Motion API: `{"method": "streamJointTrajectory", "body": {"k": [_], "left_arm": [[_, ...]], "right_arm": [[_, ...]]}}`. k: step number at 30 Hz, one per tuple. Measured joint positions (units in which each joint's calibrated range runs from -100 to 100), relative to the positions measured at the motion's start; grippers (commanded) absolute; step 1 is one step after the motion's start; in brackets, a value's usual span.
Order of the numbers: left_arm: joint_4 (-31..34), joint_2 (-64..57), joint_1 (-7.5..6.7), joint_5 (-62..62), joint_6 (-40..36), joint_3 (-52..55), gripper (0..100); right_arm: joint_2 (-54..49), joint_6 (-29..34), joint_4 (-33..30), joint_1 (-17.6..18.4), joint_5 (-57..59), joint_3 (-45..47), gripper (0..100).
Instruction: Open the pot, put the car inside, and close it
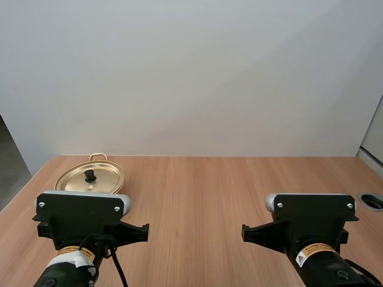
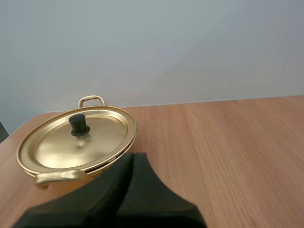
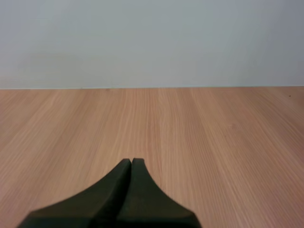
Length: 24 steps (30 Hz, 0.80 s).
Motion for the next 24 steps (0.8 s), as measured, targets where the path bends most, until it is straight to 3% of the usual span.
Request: {"method": "streamJointTrajectory", "body": {"k": [6, 24], "left_arm": [[0.00, 0.00, 0.00, 0.00, 0.00, 0.00, 0], [0.00, 0.00, 0.00, 0.00, 0.00, 0.00, 0]], "right_arm": [[0.00, 0.00, 2.57, 0.00, 0.00, 0.00, 0], [0.00, 0.00, 2.57, 0.00, 0.05, 0.00, 0]]}}
